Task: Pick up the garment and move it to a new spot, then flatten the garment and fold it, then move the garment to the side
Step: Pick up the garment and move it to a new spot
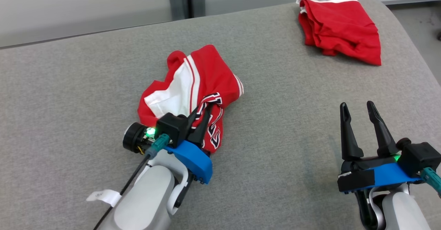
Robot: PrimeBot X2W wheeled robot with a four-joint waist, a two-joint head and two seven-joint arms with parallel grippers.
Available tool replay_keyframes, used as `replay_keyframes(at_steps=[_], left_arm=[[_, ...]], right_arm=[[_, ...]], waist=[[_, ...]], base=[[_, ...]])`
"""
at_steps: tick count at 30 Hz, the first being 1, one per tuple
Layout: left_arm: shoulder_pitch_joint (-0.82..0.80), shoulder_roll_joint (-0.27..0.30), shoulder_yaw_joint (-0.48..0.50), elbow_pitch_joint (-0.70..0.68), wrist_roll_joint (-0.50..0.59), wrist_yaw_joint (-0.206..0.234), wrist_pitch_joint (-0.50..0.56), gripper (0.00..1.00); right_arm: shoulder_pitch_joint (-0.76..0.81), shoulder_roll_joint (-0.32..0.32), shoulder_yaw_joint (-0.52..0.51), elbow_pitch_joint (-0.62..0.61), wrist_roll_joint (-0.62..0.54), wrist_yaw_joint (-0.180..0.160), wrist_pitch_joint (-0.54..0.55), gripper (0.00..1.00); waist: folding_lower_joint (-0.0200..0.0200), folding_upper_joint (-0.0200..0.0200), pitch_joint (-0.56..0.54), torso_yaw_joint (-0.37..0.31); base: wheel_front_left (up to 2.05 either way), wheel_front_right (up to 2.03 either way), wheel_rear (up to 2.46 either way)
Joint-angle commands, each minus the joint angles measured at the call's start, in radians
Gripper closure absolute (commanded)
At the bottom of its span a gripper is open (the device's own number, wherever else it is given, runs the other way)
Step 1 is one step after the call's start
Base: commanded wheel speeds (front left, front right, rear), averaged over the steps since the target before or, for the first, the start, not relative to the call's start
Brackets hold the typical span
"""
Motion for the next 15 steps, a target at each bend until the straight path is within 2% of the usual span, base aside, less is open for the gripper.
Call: replay_keyframes(at_steps=[1,2,8,15], left_arm=[[-0.002,-0.004,-0.008,0.005,0.007,-0.001,-0.016,0.66],[-0.005,-0.007,-0.010,0.008,0.009,0.005,-0.025,0.00],[-0.033,-0.012,0.011,-0.009,0.015,0.039,-0.084,0.00],[0.018,0.030,0.089,-0.066,-0.002,0.084,-0.111,0.00]], right_arm=[[0.009,0.000,-0.002,0.003,-0.004,0.000,-0.006,0.00],[0.010,0.000,0.000,0.004,-0.005,0.000,-0.006,0.00],[0.024,0.000,-0.007,0.011,-0.012,0.001,-0.005,0.00],[0.042,0.000,-0.011,0.013,-0.012,0.001,0.003,0.00]], waist=[[0.0001,0.0000,-0.002,0.008],[0.0001,0.0000,-0.005,0.013],[0.0001,0.0000,-0.037,0.053],[0.0001,0.0000,-0.077,0.101]], base=[[0.00,0.00,0.00],[0.00,0.00,0.00],[0.00,0.00,0.00],[0.00,0.00,0.00]])
